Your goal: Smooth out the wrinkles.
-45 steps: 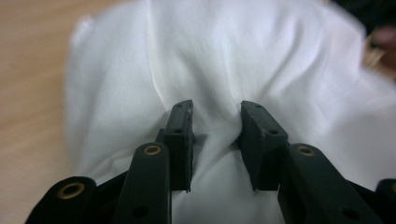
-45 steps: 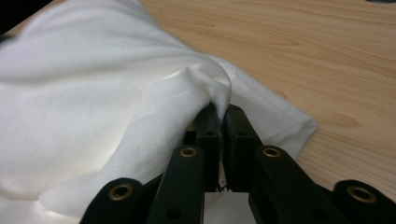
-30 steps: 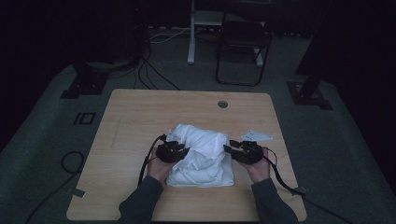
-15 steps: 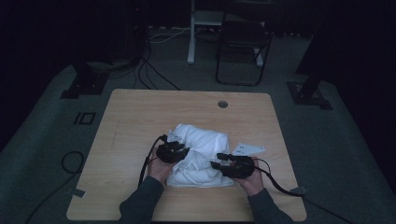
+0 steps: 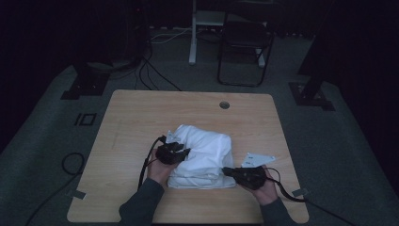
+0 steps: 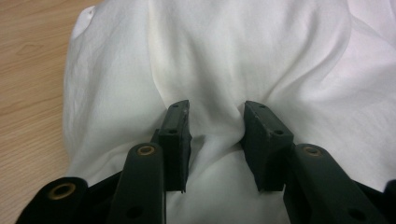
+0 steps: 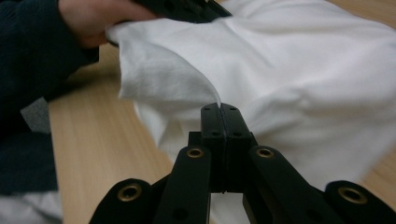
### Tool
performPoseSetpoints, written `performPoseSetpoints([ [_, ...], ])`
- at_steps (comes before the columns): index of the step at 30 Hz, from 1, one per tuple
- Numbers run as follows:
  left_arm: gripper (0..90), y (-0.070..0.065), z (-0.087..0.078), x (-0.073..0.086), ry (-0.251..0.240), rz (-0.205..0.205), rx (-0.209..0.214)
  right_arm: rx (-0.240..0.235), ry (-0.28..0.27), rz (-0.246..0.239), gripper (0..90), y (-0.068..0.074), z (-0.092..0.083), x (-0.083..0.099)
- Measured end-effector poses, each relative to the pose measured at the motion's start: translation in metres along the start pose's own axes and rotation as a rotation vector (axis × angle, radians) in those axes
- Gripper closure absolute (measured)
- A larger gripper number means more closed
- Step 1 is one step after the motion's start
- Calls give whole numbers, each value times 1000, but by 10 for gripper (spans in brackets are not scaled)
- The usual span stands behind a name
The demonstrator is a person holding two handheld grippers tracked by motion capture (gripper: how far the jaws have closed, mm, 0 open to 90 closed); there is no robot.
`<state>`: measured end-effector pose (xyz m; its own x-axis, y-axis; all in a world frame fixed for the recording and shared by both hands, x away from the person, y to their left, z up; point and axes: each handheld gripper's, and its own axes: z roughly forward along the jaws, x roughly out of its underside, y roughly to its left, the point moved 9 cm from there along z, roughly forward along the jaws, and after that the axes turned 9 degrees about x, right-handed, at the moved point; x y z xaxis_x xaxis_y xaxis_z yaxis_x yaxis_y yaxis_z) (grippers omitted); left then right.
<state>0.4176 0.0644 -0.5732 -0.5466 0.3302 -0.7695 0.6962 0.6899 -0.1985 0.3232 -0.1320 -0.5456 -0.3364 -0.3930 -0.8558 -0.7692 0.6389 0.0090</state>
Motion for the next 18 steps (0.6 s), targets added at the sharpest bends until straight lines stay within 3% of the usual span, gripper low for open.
performPoseSetpoints([
  [1,603,-2,-1,-1,-5,3,3,14,7,3,898,-4,-12,10],
  [3,583,-5,-2,-2,-6,5,5,32,38,6,894,-7,-15,20],
  [4,571,-8,-4,-4,-11,23,-25,47,57,4,882,-10,-15,24],
  [5,563,-8,-4,-4,-11,23,-25,47,57,4,882,-10,-15,24],
  [6,560,-10,-7,-5,-19,28,-22,70,51,26,787,-15,-15,24],
  [11,550,-13,-10,-6,-16,31,-14,95,9,39,681,-20,-12,0],
  [17,543,-19,-12,-6,-29,35,-2,82,6,44,561,-13,13,-16],
  [18,538,-24,-16,-6,-35,42,6,85,12,47,513,-10,25,-18],
])
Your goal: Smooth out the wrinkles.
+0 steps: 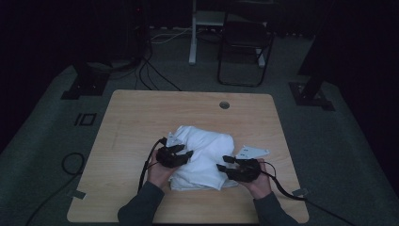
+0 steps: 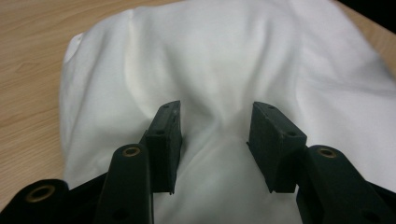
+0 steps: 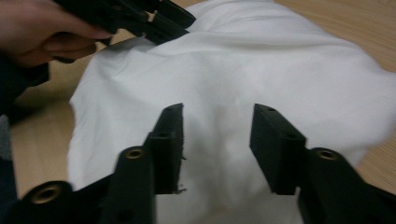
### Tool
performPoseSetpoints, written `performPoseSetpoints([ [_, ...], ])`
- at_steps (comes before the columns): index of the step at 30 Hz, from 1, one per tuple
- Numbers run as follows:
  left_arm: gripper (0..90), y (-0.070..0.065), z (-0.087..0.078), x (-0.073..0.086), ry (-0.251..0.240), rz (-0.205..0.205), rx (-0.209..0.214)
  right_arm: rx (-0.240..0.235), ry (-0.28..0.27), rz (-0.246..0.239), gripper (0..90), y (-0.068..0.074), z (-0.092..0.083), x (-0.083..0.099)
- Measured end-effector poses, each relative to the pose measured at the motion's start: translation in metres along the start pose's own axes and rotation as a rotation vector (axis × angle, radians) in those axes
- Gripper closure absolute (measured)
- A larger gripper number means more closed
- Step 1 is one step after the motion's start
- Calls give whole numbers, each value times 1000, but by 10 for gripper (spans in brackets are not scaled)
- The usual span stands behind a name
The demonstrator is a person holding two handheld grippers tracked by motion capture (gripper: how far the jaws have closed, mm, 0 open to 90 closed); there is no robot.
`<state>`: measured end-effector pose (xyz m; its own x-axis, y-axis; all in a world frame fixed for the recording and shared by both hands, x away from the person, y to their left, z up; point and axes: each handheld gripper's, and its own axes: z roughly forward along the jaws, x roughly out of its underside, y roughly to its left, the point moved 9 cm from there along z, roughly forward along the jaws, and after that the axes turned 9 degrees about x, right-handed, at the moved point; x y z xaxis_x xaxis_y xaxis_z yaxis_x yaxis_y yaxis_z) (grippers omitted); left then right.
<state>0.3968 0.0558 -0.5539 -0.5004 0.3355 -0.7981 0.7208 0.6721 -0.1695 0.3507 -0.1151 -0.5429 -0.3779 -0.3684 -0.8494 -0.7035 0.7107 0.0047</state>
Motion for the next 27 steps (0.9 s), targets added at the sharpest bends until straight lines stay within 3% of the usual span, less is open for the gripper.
performPoseSetpoints([
  [4,510,-13,-10,0,-17,25,10,8,28,-7,476,4,18,3],
  [7,501,-20,-15,5,-17,30,20,38,80,-33,467,2,27,16],
  [11,499,-32,-27,18,-21,39,27,55,127,-43,467,-1,32,33],
  [13,503,-39,-36,27,-27,21,60,58,169,-39,467,-3,35,48],
  [16,499,-44,-35,40,2,34,68,57,186,-19,468,-5,38,55],
  [24,511,-39,-23,48,22,66,41,51,197,13,474,-9,52,56],
  [25,517,-30,-18,45,15,73,-2,59,191,26,474,-12,56,54],
  [27,517,-23,-16,41,5,63,-23,71,184,31,475,-15,62,50],
])
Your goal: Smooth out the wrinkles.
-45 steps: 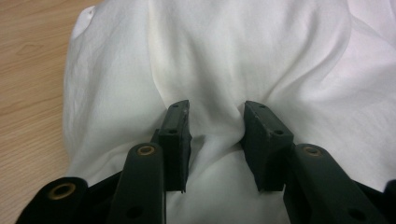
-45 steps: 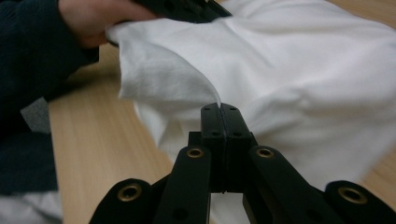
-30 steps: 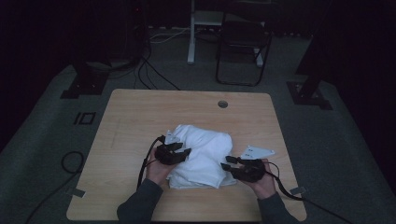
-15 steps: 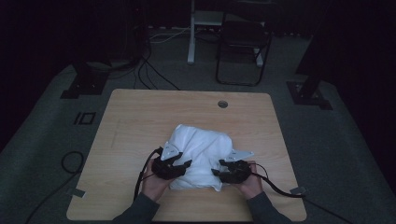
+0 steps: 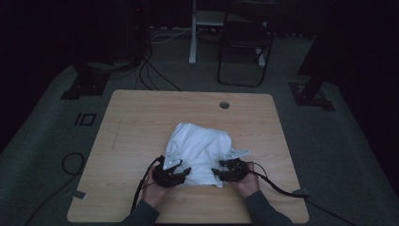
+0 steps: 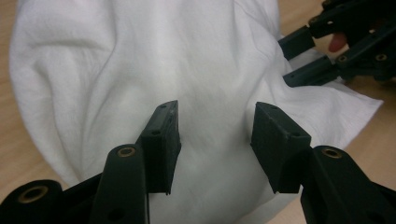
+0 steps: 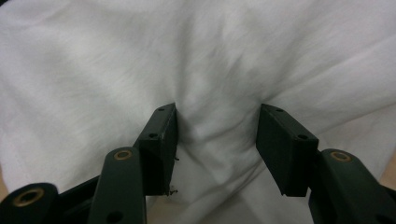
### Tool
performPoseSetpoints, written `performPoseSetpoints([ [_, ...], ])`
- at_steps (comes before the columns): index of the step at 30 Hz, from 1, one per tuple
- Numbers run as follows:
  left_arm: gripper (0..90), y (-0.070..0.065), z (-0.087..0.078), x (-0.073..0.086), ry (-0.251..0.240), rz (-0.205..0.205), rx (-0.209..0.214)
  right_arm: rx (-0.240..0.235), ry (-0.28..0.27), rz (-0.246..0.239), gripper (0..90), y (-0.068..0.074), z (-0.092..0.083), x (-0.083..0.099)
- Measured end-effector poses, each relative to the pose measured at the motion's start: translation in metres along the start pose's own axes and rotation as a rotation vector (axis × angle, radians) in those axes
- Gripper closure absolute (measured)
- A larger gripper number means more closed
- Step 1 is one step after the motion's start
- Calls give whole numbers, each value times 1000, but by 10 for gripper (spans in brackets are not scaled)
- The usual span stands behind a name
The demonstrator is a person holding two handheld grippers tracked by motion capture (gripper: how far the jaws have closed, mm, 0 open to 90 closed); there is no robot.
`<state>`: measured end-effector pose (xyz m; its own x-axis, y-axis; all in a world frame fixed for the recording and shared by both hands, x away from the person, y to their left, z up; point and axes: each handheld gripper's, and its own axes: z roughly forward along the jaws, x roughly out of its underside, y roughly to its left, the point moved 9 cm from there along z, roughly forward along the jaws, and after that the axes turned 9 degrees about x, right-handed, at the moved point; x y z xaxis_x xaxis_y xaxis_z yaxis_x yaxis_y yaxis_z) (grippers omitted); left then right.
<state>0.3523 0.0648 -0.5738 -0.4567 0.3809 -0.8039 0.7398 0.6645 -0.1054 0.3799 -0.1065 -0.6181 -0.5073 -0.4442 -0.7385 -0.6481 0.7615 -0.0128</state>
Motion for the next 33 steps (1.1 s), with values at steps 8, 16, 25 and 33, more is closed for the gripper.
performPoseSetpoints([
  [8,516,31,9,-13,-18,-39,-57,45,-18,44,470,-13,25,-24],
  [16,509,56,26,-30,-34,-61,-82,108,-24,98,467,-38,46,-47],
  [25,501,67,38,-41,-41,-82,-80,131,-31,159,463,-57,55,-57],
  [33,477,66,36,-44,-54,-96,-70,126,-35,163,453,-60,55,-59],
])
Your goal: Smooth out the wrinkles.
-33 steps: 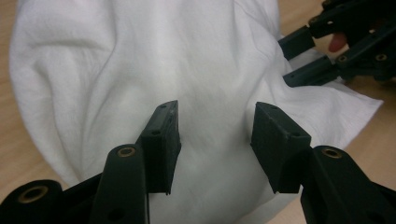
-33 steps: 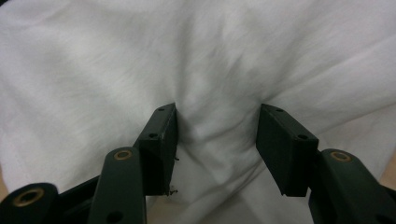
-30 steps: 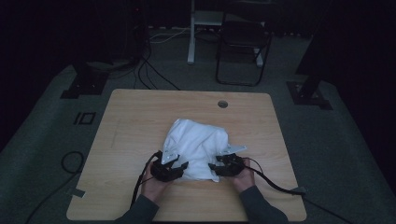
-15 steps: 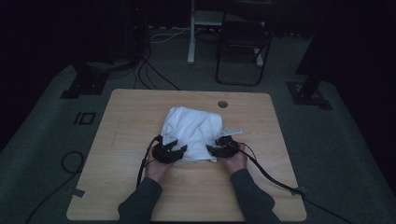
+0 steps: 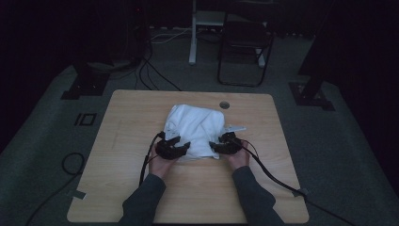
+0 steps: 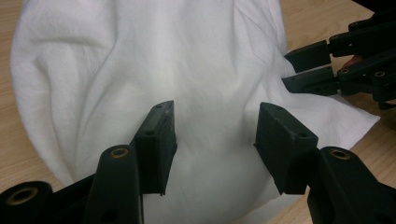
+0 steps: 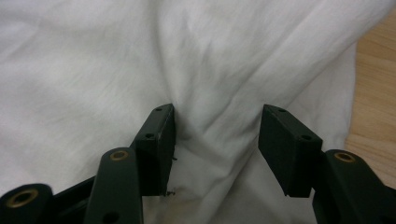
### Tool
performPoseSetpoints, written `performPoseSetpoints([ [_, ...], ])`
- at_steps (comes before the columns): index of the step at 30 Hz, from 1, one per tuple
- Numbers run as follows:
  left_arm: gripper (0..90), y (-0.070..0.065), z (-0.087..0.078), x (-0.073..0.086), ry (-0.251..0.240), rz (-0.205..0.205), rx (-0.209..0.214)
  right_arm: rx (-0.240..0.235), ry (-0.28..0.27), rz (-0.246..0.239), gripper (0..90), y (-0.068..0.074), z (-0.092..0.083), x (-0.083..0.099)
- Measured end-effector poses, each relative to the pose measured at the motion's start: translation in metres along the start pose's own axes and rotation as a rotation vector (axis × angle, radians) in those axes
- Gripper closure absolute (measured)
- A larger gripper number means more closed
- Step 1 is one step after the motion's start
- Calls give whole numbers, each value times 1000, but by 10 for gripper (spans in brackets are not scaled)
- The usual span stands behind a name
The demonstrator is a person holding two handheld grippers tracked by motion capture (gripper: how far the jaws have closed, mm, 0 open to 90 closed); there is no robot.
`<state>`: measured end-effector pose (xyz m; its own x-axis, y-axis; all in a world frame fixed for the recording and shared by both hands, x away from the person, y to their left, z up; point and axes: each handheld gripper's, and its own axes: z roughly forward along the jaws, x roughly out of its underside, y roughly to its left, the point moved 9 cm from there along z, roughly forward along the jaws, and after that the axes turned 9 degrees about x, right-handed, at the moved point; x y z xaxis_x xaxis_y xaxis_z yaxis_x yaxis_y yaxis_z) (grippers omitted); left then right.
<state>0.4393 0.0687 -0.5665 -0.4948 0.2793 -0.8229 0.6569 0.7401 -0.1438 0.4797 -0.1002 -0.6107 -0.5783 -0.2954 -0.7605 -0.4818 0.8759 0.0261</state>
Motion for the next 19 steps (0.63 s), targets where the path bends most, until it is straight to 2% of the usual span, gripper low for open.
performPoseSetpoints([
  [2,462,1,-7,-3,-16,-17,-5,-20,-18,18,444,-1,-8,-4],
  [5,431,1,-16,-7,-31,-17,-16,-25,-41,17,433,-1,-18,-7],
  [6,431,2,-21,-8,-36,-13,-21,-26,-56,15,426,-1,-24,-8],
  [7,422,3,-34,-10,-59,-7,-34,-26,-84,13,413,-4,-38,-9],
  [10,421,5,-52,-9,-86,-7,-48,-26,-112,9,394,-8,-57,-6],
  [11,420,5,-52,-9,-86,-7,-48,-26,-112,9,394,-8,-57,-6],
  [12,420,7,-63,-7,-99,-9,-54,-21,-122,3,390,-10,-69,-1],
  [15,418,10,-76,-2,-105,-8,-63,-22,-125,-3,384,-14,-83,7],
  [19,417,15,-83,2,-109,-22,-69,-16,-121,-7,372,-19,-92,14],
])
